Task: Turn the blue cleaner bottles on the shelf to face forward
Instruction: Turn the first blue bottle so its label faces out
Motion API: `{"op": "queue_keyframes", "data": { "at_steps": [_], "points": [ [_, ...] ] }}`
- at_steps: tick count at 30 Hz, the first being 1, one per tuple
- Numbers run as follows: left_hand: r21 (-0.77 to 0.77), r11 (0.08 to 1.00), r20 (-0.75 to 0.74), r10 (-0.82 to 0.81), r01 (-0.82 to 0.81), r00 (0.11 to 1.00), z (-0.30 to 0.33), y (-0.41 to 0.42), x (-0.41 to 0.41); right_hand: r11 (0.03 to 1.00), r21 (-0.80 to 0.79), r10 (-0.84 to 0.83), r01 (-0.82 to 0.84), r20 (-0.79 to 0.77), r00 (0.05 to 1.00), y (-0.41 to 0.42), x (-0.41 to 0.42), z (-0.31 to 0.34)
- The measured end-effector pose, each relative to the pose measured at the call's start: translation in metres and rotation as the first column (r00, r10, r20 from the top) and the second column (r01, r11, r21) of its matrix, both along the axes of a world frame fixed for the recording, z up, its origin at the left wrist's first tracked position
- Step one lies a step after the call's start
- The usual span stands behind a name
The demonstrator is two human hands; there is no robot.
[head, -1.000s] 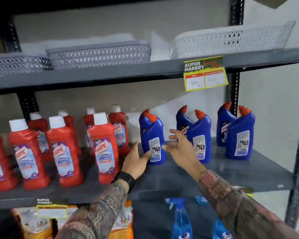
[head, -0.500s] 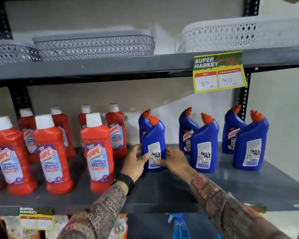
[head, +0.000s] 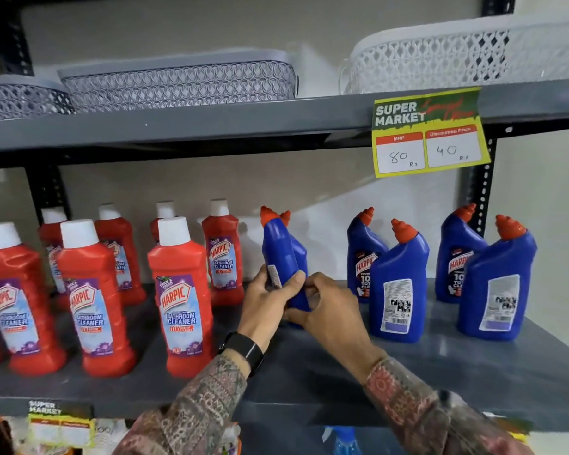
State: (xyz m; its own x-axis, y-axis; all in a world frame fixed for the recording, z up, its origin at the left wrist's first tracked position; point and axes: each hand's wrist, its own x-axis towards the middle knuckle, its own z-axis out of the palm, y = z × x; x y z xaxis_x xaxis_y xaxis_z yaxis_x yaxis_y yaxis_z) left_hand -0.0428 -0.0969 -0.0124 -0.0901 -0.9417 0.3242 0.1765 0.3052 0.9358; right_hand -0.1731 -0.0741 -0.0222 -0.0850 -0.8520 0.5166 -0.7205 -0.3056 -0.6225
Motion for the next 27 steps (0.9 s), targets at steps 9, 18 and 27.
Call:
{"op": "queue_keyframes", "data": {
  "at_steps": [9,18,27],
  "points": [
    [-0.049,0.984,0.062,-0.168,0.171,0.984,0.008,0.000,0.019,0.904,0.104,0.343,-0.415,0.406,0.847,-0.019,-0.014,0.002],
    [-0.233,0.956,0.198,0.226,-0.178,0.954,0.002,0.007,0.019,0.947,0.100,0.255,-0.305,0.342,0.904,-0.018,-0.021,0.000],
    [-0.218,0.968,0.226,0.177,-0.127,0.958,-0.003,0.004,0.028,0.946,0.107,0.222,-0.307,0.479,0.850,-0.024,-0.029,0.010]
  ]
}}
